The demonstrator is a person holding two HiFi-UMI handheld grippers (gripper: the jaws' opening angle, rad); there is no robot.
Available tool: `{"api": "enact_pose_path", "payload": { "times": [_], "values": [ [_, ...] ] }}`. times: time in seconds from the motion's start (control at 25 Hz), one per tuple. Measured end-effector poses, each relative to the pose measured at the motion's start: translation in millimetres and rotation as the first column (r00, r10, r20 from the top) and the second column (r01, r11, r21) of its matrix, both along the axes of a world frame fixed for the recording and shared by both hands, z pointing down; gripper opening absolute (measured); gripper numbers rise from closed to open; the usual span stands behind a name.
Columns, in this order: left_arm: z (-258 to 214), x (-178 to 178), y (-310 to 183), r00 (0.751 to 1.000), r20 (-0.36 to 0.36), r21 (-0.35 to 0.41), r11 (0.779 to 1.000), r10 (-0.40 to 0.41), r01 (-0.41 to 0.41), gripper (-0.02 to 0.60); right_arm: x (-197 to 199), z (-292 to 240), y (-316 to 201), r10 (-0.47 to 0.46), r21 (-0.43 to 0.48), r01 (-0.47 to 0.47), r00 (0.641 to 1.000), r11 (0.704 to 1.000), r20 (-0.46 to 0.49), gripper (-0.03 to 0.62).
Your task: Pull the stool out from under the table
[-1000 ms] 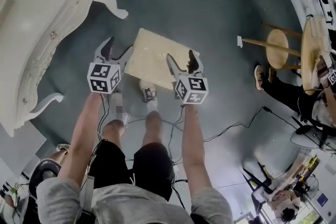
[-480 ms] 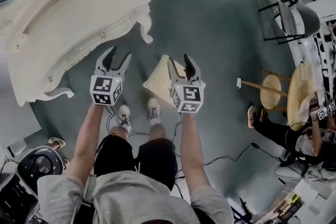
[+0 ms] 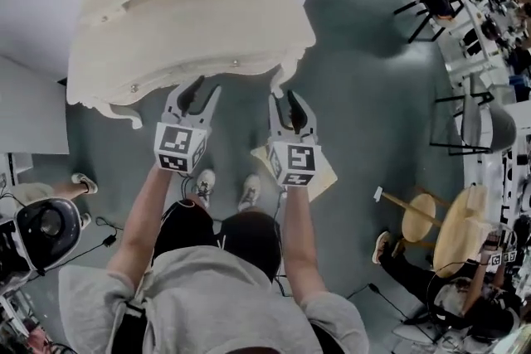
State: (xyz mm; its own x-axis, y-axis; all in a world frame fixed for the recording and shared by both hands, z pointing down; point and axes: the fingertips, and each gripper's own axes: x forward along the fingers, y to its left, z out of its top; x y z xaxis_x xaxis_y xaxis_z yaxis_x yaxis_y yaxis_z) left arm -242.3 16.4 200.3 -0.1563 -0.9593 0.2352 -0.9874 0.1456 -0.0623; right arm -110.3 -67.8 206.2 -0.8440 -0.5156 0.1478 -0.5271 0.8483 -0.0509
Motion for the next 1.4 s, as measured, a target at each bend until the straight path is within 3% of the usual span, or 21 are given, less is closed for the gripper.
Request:
{"api": "enact_pose_path", "payload": {
  "times": [0.32,0.52,0.84,1.4],
  "values": [
    [-47,-47,84,0.979,-0.044,0.043,0.978,-0.201,0.203,0.106,-67,-65,61,-0.189,0.042,0.188,0.982,0.981,0.025,0.088],
    [-65,-64,115,0.96,-0.039,0.049,0.959,-0.278,0.28,0.074,-91,-87,88,-0.264,0.066,0.263,0.964,0.963,0.015,0.066],
    [-70,-79,144,0.937,-0.043,0.038,0.936,-0.347,0.349,0.029,-110,-95,107,-0.319,0.059,0.318,0.948,0.946,0.017,0.052],
    [-74,-89,154,0.932,-0.037,0.035,0.932,-0.36,0.362,0.025,-120,-94,115,-0.315,0.037,0.314,0.949,0.949,0.02,0.037]
  ]
}}
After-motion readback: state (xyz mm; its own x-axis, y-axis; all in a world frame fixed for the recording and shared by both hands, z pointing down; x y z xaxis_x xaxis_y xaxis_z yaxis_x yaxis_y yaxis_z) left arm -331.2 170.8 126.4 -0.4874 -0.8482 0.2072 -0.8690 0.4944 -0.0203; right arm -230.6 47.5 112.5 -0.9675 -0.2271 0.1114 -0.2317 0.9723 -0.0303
